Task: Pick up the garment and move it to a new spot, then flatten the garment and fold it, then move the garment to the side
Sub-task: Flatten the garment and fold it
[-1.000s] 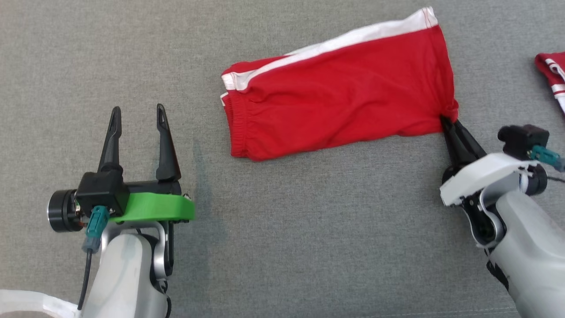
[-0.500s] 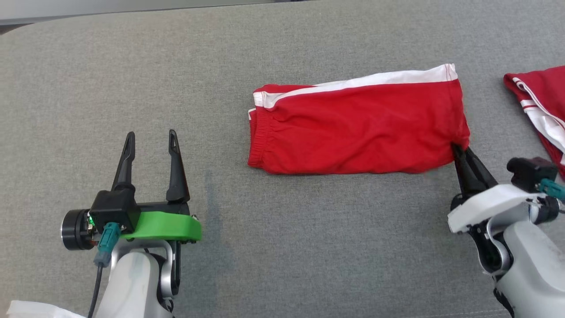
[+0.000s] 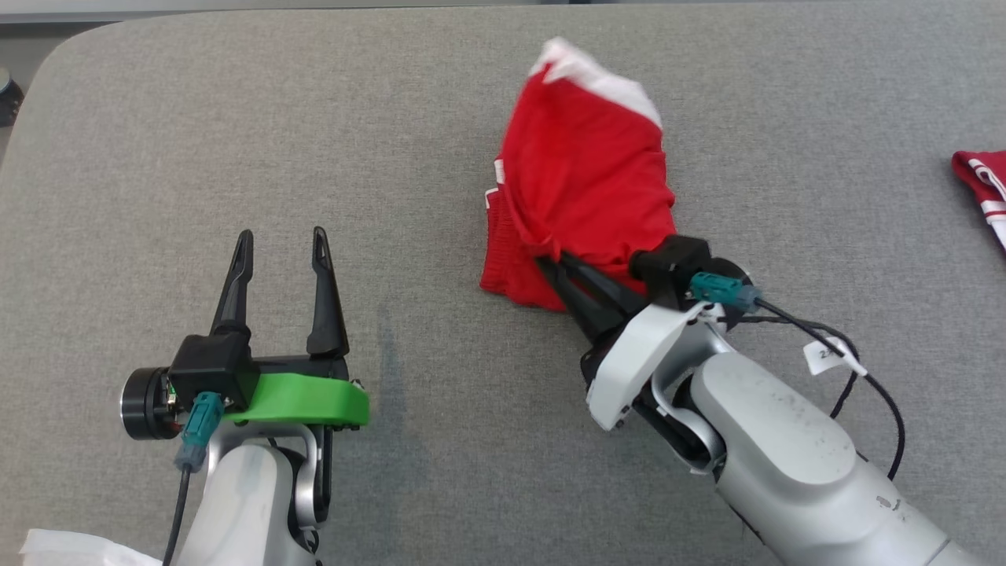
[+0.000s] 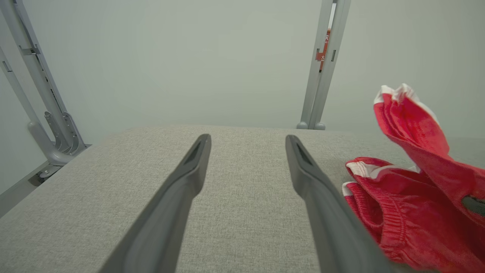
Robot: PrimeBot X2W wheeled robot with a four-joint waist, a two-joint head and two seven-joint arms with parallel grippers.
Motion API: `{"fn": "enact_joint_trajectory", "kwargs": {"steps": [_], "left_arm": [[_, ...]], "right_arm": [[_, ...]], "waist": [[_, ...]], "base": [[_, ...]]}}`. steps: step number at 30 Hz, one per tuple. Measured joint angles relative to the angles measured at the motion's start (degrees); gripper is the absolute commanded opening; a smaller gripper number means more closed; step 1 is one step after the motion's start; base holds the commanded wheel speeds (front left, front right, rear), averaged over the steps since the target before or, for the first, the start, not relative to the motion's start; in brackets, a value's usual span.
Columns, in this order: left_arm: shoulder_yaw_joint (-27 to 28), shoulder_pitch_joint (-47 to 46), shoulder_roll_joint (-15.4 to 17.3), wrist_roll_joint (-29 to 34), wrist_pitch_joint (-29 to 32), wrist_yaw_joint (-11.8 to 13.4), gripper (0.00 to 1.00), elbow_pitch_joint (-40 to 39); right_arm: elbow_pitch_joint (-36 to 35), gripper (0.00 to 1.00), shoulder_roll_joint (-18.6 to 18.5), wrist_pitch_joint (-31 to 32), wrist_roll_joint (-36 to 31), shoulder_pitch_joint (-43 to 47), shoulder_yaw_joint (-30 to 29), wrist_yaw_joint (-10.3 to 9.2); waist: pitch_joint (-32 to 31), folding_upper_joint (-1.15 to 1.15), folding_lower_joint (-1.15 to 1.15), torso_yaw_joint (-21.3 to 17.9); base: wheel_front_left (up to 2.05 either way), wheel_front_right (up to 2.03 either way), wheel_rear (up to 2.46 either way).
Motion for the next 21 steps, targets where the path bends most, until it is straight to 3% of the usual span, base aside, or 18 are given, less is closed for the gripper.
{"fn": "enact_joint_trajectory", "kwargs": {"steps": [5, 6, 8, 13, 16, 21], "left_arm": [[-0.3, 0.0, 0.0, -0.4, 0.0, 0.2, 1.00, -0.2], [-0.3, 0.0, 0.0, -0.4, 0.0, 0.3, 1.00, -0.2], [-0.3, -0.1, -0.1, -0.5, 0.0, 0.4, 1.00, -0.2], [0.1, -0.1, -0.1, -0.5, 0.0, 0.6, 1.00, 0.0], [0.5, 0.1, -0.1, -0.5, 0.0, 0.6, 1.00, 0.5], [0.9, 1.0, 0.3, 0.2, 0.0, 0.4, 1.00, 1.2]], "right_arm": [[4.8, 0.00, 0.7, 0.0, 2.0, -0.4, 5.0, 0.00], [5.3, 0.16, 0.7, -0.7, 2.3, -0.5, 5.7, 0.00], [5.7, 1.00, 0.7, -2.8, 2.7, -0.8, 6.5, 0.00], [1.6, 1.00, -0.4, -8.4, 3.1, -1.9, 6.6, 0.00], [-2.6, 1.00, -1.9, -9.0, 3.0, -1.2, 3.6, 0.01], [-9.8, 1.00, -4.9, -9.2, -0.6, 7.0, -12.1, 0.00]], "waist": [[0.7, 0.00, 0.00, 1.1], [0.9, 0.00, 0.00, 1.2], [1.2, 0.00, 0.00, 1.3], [0.9, 0.00, 0.00, 0.7], [0.2, 0.00, 0.00, 0.0], [-1.7, 0.00, 0.00, -2.0]], "base": [[0.00, 0.00, 0.00], [0.00, 0.00, 0.00], [0.00, 0.00, 0.00], [0.00, 0.00, 0.00], [0.00, 0.00, 0.00], [0.00, 0.00, 0.00]]}}
